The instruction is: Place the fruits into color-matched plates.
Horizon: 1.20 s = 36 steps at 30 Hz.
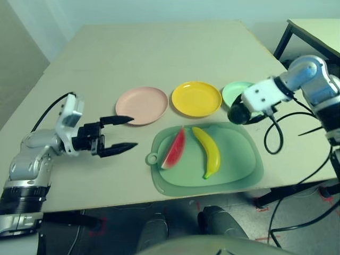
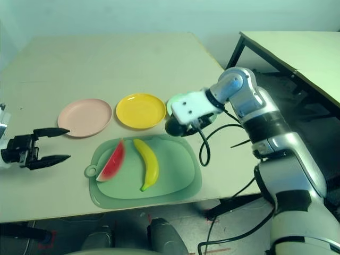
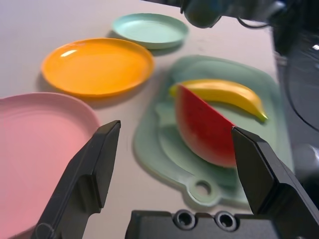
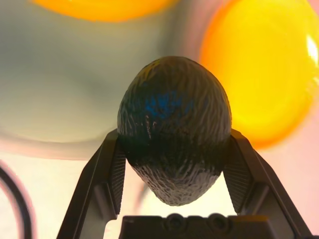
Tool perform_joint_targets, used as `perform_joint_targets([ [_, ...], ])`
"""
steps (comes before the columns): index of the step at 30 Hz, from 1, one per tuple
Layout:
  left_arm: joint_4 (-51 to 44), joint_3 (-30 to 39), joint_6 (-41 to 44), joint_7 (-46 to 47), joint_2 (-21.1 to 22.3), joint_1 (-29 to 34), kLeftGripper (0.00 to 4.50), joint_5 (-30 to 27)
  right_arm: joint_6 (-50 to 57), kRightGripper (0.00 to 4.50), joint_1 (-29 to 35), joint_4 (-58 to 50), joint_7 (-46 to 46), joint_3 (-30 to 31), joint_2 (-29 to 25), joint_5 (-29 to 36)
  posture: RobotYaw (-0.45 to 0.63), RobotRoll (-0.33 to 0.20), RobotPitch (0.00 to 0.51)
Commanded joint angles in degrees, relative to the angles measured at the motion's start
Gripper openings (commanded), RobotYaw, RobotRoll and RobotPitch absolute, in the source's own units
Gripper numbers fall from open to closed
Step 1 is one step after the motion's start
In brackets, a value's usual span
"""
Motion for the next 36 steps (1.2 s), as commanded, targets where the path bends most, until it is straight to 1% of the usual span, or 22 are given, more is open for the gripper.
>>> perform_joint_targets([
  [1, -1.9, 1.0, 2.6, 3.2, -0.2, -0.2, 4.5, 0.0, -3.0, 3.0, -4.1, 11.2, -10.9, 0.7, 2.9, -6.7, -0.1, 0.0, 0.05],
  [4, -3.0, 1.2, 2.5, 3.5, 0.1, 1.1, 4.5, 0.4, -2.7, 3.0, -6.3, 18.3, -19.8, 1.5, 5.4, -11.4, -0.09, 0.0, 0.052],
  [6, -4.0, 1.6, 2.7, 3.6, 0.2, 2.1, 4.5, 0.2, -1.4, 3.0, -6.9, 21.3, -24.2, 1.6, 6.6, -13.6, -0.08, 0.0, 0.054],
  [10, -5.8, 2.6, 3.1, 4.0, 0.4, 3.8, 4.5, -0.3, 1.8, 3.0, -6.4, 25.0, -29.8, 2.6, 7.3, -18.2, -0.06, 0.0, 0.058],
  [16, -7.1, 3.9, 2.8, 3.8, 0.7, 5.6, 4.5, -0.1, 7.2, 3.0, -4.8, 27.6, -36.6, 3.9, 7.0, -23.8, -0.05, 0.0, 0.058],
  [19, -7.3, 4.2, 2.8, 3.9, 0.6, 6.0, 4.5, -0.2, 9.0, 3.0, -4.0, 28.0, -38.2, 3.8, 6.8, -25.2, -0.04, 0.0, 0.056],
  [24, -6.9, 4.5, 2.7, 4.5, 0.5, 6.1, 4.5, 0.2, 10.1, 3.0, -2.2, 28.3, -38.4, 3.3, 6.5, -26.2, -0.04, 0.0, 0.054],
  [34, -7.0, 4.3, 2.4, 4.9, -0.1, 6.3, 4.5, 0.4, 10.5, 3.0, -1.6, 28.4, -40.0, 3.2, 6.9, -27.2, -0.04, 0.0, 0.072],
  [36, -7.0, 4.4, 2.3, 4.9, -0.1, 6.2, 4.5, 0.4, 10.7, 3.73, -1.3, 28.4, -39.6, 3.0, 7.2, -27.0, -0.04, 0.0, 0.073],
])
